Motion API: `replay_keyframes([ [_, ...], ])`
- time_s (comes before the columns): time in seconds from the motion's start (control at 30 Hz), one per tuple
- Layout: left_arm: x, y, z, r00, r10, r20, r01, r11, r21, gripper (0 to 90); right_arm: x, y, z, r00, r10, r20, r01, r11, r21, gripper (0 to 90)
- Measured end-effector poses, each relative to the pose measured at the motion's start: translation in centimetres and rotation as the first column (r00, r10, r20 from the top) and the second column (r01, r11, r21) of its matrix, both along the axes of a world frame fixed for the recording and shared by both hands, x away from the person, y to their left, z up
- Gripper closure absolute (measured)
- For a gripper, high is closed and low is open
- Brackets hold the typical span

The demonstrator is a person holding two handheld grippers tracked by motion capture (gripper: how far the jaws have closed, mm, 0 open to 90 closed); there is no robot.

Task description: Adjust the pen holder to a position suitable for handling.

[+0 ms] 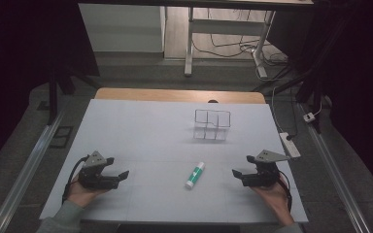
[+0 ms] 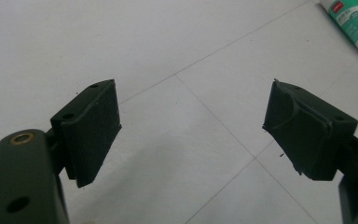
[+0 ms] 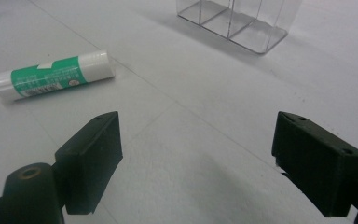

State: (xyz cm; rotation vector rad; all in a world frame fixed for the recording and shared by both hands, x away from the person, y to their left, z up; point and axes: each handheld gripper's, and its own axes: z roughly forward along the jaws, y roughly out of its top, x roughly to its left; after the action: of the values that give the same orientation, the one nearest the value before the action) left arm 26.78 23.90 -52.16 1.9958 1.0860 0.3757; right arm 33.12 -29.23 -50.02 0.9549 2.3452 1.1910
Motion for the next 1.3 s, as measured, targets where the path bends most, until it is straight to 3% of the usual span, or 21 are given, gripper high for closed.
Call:
replay_keyframes([
  [0.37, 0.0, 0.1, 0.0, 1.0, 0.001, 0.002, -0.001, 1.0, 0.001, 17.8, 0.9, 0.6, 0.7, 1.0, 0.001, -0.004, -0.001, 1.0, 0.0, 18.5],
  [0.63, -0.1, 0.1, 0.0, 1.0, -0.001, 0.005, 0.001, 1.0, 0.001, 17.8, 2.9, 0.8, 0.9, 0.9978, -0.05, -0.043, 0.051, 0.998, 0.025, 20.0],
  [0.9, 0.0, 0.1, 0.0, 1.0, -0.003, 0.008, 0.003, 0.9999, 0.01, 18.0, 4.1, 0.6, 1.0, 0.9942, -0.088, -0.063, 0.088, 0.996, 0.006, 21.7],
  [1.3, -0.1, 0.1, -0.1, 0.9999, -0.006, 0.011, 0.006, 0.9998, 0.017, 18.7, 6.8, 0.6, 1.7, 0.9856, -0.156, -0.065, 0.157, 0.987, 0.013, 23.4],
])
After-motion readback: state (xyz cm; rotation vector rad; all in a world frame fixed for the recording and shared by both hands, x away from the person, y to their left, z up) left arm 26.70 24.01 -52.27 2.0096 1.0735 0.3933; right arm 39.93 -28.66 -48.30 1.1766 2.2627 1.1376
